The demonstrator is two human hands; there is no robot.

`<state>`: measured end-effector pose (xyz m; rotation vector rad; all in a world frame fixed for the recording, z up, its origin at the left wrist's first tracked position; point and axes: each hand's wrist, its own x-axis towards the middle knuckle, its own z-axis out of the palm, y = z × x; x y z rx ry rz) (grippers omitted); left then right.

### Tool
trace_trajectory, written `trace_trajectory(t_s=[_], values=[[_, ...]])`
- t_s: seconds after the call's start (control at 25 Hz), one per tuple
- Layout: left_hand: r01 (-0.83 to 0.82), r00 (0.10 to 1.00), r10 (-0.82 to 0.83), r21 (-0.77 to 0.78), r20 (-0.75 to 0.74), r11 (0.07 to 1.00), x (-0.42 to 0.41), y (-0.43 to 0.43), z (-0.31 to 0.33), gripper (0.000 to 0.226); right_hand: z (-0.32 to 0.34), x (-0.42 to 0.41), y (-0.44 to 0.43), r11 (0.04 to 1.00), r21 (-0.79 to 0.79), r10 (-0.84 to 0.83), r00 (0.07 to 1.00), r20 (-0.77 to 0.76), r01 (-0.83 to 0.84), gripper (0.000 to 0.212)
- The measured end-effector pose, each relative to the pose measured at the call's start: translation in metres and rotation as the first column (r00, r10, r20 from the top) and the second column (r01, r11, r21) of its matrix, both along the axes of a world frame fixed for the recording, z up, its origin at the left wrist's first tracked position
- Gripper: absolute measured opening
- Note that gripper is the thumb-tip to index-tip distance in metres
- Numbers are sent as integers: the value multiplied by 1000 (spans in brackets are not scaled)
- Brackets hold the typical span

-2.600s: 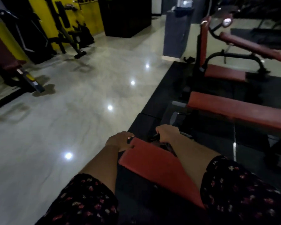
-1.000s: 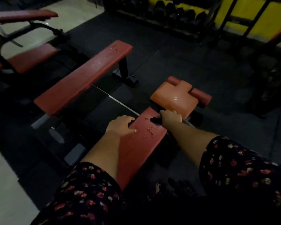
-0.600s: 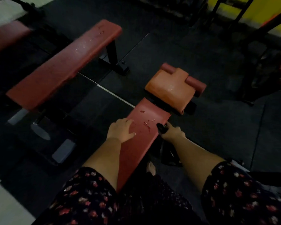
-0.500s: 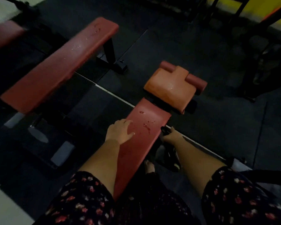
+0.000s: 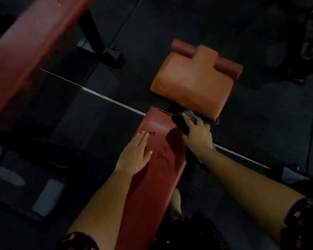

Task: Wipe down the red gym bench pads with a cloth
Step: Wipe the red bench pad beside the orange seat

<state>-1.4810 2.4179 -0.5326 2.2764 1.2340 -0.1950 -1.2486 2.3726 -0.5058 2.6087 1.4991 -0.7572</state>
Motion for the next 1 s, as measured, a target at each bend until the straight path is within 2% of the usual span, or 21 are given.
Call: trace_trajectory(t_s=[0.04, 0.12, 0.24, 0.36, 0.52, 0.68, 0.84, 0.92, 1.0], values=[[2, 1000, -2, 1, -15, 1000, 3, 3, -10, 74, -8, 2, 12, 991, 39, 128, 988, 83, -131, 75], [-72, 997, 72, -2, -39, 997, 5, 10, -29, 82, -26, 5, 42, 953, 76, 279, 947, 161, -293, 77], [-163, 987, 163, 28, 5, 986, 13, 24, -49, 85, -52, 4, 85, 921, 39, 380, 915, 135, -389, 78], [-146, 989, 145, 15, 25, 989, 19, 37, -65, 82, -66, 11, 101, 871, -40, 492, 864, 109, -490, 72], [-42, 999, 40, 91, 21, 995, 8, 38, -73, 78, -74, 32, 95, 852, -91, 514, 857, -31, -515, 72], [44, 999, -45, 98, 6, 994, -3, 50, -78, 79, -68, 8, 122, 834, -40, 550, 827, 117, -550, 75], [166, 986, -167, 128, 0, 978, -15, 63, -79, 74, -69, -15, 121, 781, -41, 616, 759, 210, -623, 66], [281, 960, -279, 177, -36, 943, -24, 73, -78, 72, -69, 1, 97, 802, -48, 589, 775, 230, -596, 68], [428, 903, -424, 243, -70, 871, -33, 83, -78, 71, -69, 27, 59, 836, -82, 545, 807, 227, -542, 75]])
